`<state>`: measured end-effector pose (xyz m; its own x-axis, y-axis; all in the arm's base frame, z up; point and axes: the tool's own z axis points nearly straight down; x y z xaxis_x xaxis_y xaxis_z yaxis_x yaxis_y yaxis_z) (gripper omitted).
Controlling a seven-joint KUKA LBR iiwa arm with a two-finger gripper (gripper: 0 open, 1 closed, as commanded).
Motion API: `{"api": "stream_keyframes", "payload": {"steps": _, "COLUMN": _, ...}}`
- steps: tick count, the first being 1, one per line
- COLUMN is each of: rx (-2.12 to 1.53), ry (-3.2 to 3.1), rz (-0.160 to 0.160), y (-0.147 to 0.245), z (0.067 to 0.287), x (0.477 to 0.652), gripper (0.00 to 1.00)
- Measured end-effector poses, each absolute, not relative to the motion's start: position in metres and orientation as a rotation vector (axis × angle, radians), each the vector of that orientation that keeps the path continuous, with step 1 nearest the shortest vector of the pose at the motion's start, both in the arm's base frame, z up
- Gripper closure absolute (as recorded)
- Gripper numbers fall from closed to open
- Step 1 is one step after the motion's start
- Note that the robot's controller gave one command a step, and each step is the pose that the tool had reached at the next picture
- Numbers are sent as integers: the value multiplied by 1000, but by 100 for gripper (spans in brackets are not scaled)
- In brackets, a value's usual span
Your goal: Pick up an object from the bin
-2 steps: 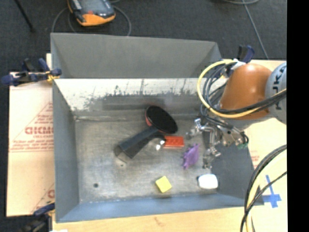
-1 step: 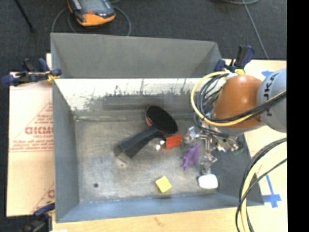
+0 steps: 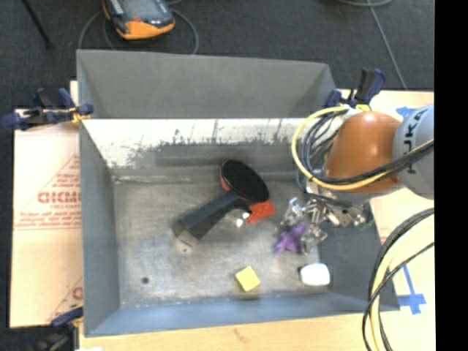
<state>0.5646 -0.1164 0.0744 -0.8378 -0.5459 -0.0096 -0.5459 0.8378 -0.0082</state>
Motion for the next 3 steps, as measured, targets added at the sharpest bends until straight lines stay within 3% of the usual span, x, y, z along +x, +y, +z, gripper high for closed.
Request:
{"api": "stream_keyframes", "payload": {"steps": 2, "rx": -892, "ry": 3002, "rz": -7, "y": -116, "z": 77, "x": 564, "gripper": 100}}
{"api": "stream_keyframes", "payload": {"steps": 3, "rx": -893, "ry": 3010, "rz": -2, "y": -116, "z": 87, "x": 563, "gripper": 100}}
